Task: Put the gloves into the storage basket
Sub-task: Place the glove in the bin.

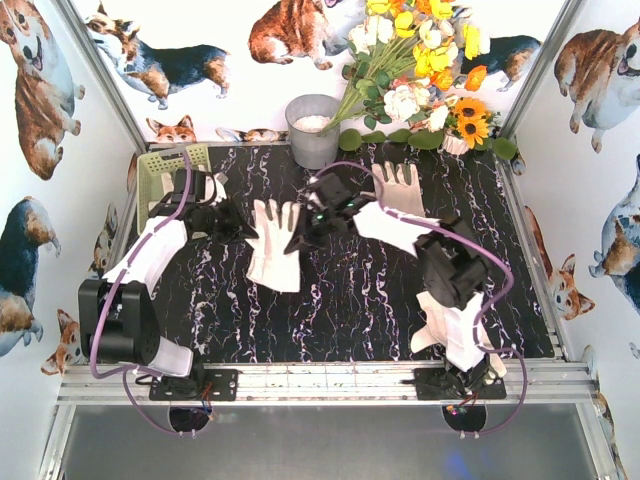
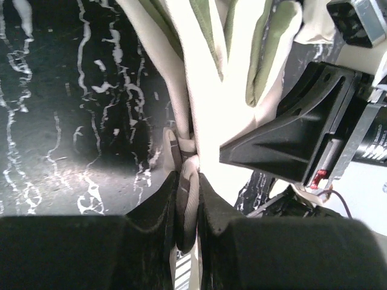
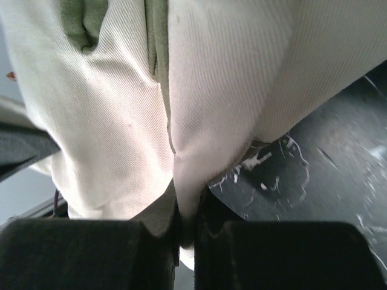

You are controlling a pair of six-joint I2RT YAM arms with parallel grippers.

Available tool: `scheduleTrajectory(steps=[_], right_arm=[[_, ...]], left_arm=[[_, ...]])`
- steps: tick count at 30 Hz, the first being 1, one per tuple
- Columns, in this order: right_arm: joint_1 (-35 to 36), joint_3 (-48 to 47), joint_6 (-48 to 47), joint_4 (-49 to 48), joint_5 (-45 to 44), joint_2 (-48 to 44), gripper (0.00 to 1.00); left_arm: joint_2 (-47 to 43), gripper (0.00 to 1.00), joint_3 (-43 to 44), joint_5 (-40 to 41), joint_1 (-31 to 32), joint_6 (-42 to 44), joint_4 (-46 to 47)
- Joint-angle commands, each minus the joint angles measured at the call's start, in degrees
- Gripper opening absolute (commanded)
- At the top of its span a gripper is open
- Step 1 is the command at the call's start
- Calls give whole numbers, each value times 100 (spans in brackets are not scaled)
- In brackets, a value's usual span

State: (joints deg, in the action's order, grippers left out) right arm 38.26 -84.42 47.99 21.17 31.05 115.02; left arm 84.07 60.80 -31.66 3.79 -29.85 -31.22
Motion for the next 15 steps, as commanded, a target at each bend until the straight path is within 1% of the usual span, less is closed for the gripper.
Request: scheduleTrajectory(steps=[1, 4, 6, 9, 12, 15], right_arm=[[-290, 291, -348, -191, 223, -588, 0], [-353, 296, -747, 26, 192, -650, 0], [-361, 395, -851, -93, 267, -641, 5], [-401, 648, -783, -490, 314, -603, 0], [-477, 800, -740, -589, 322, -545, 0], [-549, 913, -790, -517, 231, -587, 0]], left_arm=[[87, 0, 294, -314, 214, -345, 319], [188, 0, 211, -280, 464, -513, 473], [239, 0, 126, -231, 624, -703, 685], [298, 0, 27, -78, 805, -899, 943], [364, 0, -125, 179, 834, -972, 1150], [511, 0, -198, 267, 836, -1032, 1406]])
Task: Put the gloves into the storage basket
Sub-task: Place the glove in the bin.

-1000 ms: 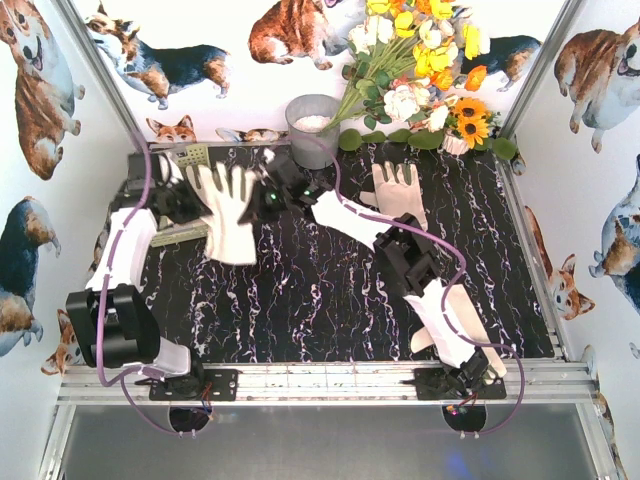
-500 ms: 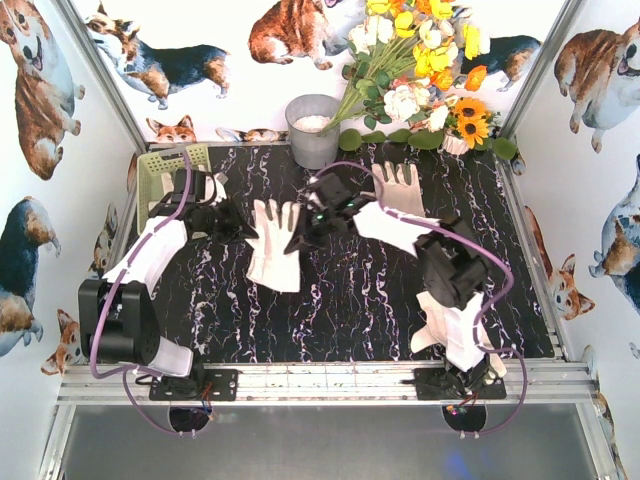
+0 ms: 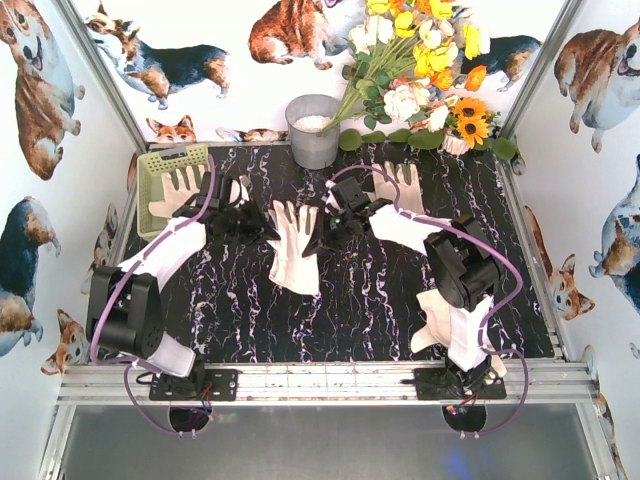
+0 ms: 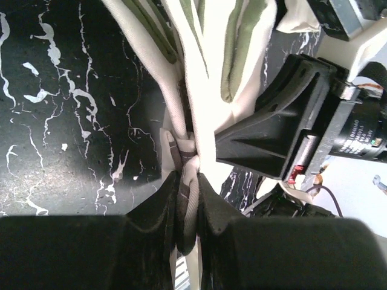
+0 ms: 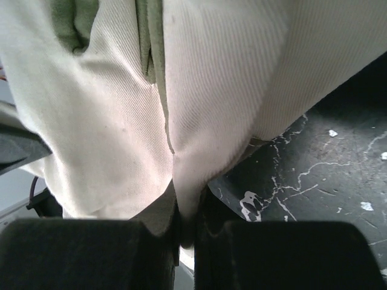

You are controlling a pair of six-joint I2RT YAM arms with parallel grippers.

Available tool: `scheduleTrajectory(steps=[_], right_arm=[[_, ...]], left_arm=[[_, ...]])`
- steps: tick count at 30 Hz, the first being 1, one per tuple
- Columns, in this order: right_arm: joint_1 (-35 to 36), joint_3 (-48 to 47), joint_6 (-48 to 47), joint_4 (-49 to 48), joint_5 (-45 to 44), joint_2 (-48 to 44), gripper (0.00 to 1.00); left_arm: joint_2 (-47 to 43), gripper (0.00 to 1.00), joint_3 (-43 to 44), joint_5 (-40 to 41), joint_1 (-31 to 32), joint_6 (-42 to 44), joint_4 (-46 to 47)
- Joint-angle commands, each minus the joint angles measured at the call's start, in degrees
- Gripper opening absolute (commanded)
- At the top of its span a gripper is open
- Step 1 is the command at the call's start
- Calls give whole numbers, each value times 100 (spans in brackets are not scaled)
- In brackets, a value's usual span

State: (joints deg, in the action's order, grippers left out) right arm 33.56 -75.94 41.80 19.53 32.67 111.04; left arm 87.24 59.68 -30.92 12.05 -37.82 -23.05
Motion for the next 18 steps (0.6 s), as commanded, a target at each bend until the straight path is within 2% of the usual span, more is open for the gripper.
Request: scheduleTrajectory(steps=[1, 4, 7, 10, 18], right_arm=[[-99, 104, -206, -327, 51, -204, 0], [-145, 217, -300, -283, 85, -179, 0], [-157, 305, -342, -298, 108, -130, 0], [-164, 325, -351, -300, 100, -72, 0], [-191, 307, -312, -222, 19, 39, 0]], left_arm=[[236, 2, -84, 237, 12, -250, 609], [242, 37, -109, 406, 16, -252, 582], [144, 56, -299, 427, 16, -273, 541], [-32, 65, -658, 438, 16, -339, 491], [-431, 75, -1414, 378, -1, -720, 591]])
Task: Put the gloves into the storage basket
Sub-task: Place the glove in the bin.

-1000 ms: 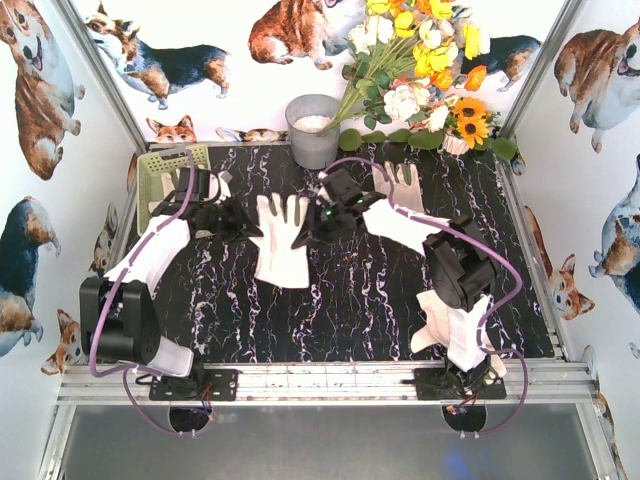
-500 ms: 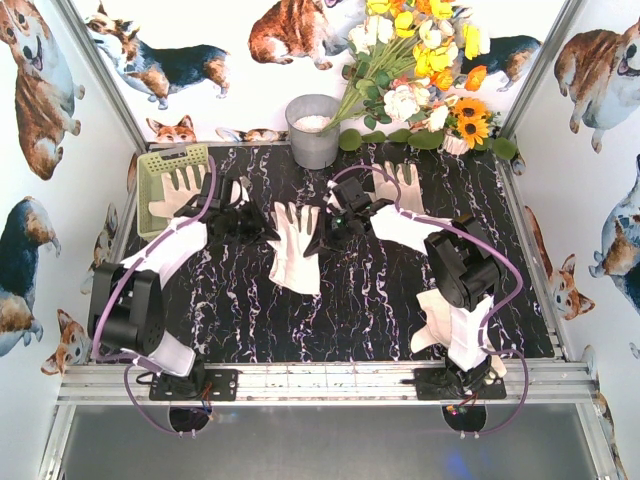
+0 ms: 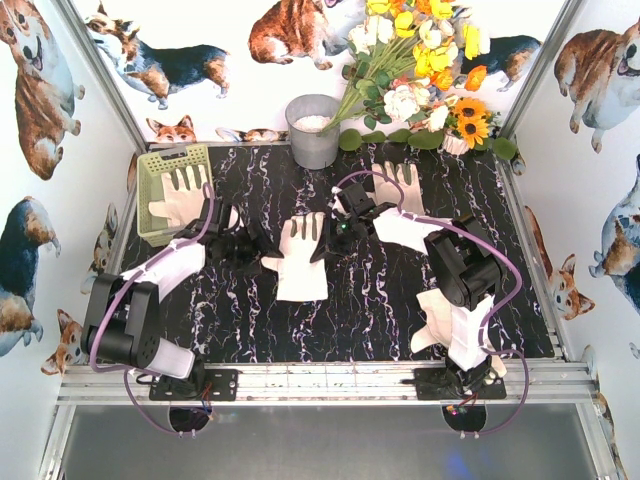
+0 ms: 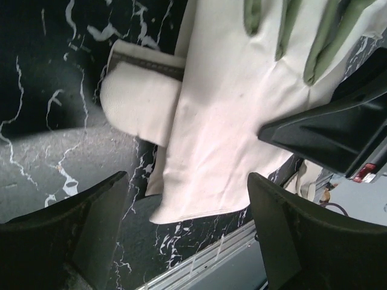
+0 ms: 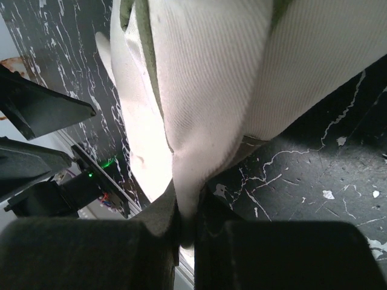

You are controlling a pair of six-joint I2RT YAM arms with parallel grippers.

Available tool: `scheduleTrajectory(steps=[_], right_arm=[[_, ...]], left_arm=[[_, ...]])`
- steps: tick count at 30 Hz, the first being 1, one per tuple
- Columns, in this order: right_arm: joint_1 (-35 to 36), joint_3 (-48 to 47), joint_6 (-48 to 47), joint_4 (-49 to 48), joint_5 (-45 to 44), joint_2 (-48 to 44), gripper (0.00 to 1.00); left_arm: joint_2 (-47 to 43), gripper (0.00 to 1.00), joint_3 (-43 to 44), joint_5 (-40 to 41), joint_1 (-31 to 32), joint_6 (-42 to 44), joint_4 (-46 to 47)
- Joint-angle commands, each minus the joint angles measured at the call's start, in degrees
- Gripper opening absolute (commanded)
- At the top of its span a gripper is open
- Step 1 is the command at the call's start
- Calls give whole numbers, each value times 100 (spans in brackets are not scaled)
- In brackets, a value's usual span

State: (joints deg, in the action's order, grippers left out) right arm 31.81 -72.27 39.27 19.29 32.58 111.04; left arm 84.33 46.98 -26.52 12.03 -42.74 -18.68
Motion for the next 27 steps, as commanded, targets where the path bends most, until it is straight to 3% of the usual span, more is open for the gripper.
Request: scheduleTrajectory(steps=[1, 8, 12, 14, 23, 27], right_arm=[[-29, -75, -45, -150, 3, 54, 0], [-153, -230, 475, 93, 382, 179, 0], [-191, -496, 803, 377, 546, -121, 0], [-216, -630, 870, 491, 636, -261, 0], [-260, -894, 1075, 470, 1028, -867, 0], [-285, -959, 1355, 149, 1119, -1186, 0]], left_arm=[[-104, 75, -199, -136, 9, -296, 192], [60, 79, -836, -719, 17, -725, 1014], [-53, 81, -822, -976, -20, -726, 1174], [-71, 87, -816, -1234, -62, -752, 1301], [-331, 93, -489, -2048, -414, -739, 1412], [-400, 96, -479, -2419, -515, -1106, 1696]])
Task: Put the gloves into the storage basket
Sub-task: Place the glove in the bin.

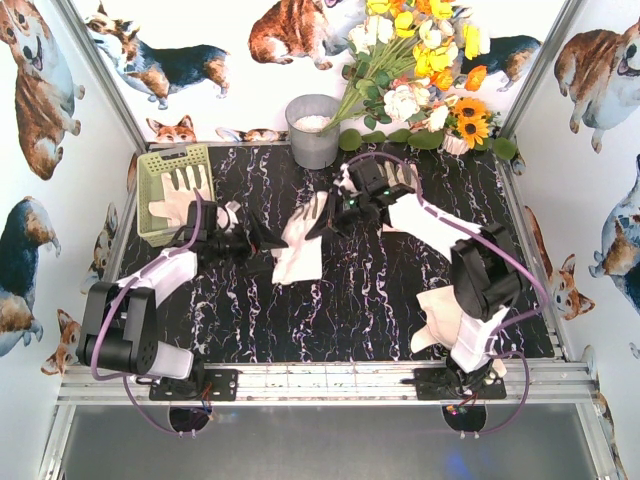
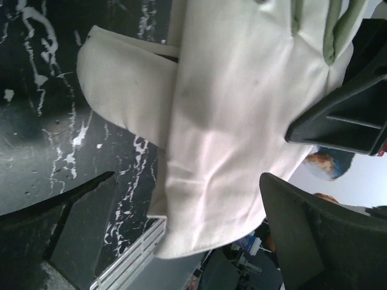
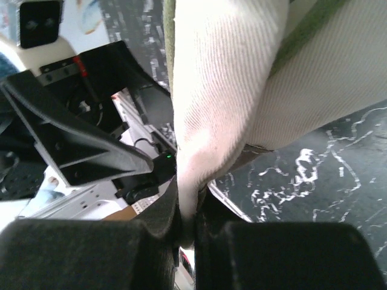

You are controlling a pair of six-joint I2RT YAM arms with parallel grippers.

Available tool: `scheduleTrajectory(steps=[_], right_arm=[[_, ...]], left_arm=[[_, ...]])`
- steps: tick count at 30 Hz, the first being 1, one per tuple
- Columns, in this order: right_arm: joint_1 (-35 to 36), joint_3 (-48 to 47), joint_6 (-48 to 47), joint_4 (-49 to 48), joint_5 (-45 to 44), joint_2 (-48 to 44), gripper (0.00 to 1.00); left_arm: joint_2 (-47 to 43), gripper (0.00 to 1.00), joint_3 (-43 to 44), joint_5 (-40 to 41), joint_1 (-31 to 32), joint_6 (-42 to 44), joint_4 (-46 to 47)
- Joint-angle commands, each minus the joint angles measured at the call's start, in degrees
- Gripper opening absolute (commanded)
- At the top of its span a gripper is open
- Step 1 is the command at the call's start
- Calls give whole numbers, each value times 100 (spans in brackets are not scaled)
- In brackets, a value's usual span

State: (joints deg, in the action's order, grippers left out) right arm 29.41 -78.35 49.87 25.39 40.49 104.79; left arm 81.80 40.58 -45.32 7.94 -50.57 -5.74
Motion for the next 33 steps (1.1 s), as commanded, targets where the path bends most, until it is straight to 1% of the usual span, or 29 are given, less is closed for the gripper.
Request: scheduleTrajectory(steps=[1, 5, 9, 12, 17, 21, 26, 29, 31, 33], right_arm=[[-41, -353, 394, -596, 376, -637, 0], [-48, -399, 658, -984, 431, -898, 0], [-57, -470, 836, -1153, 431, -1080, 0], [-58, -454, 1093, -1486, 493, -1139, 0], [-58, -581, 1388, -1929, 635, -1150, 0], [-58, -616, 1673, -2366, 773, -1137, 0], [-58, -653, 1646, -2373, 880, -1063, 0], [-58, -655, 1518, -2196, 856, -1036, 0], [-58, -664, 1392, -2051, 843, -1018, 0], [-58, -664, 1311, -1934, 797, -1021, 0]], left_arm=[[-165, 97, 150, -615, -109, -492, 563], [-322, 100, 83, -763, -164, -1547, 1616], [-416, 100, 85, -697, -205, -2400, 2521], [-421, 100, -18, -690, -205, -3106, 3207], [-395, 100, -40, -737, -199, -3761, 4018], [-343, 100, 75, -864, -206, -4165, 4469], [-119, 100, 163, -888, -205, -5143, 5919], [31, 100, 189, -723, -206, -5621, 6736], [107, 95, 213, -768, -201, -5685, 6899], [125, 86, 465, -793, -205, -5588, 6815]])
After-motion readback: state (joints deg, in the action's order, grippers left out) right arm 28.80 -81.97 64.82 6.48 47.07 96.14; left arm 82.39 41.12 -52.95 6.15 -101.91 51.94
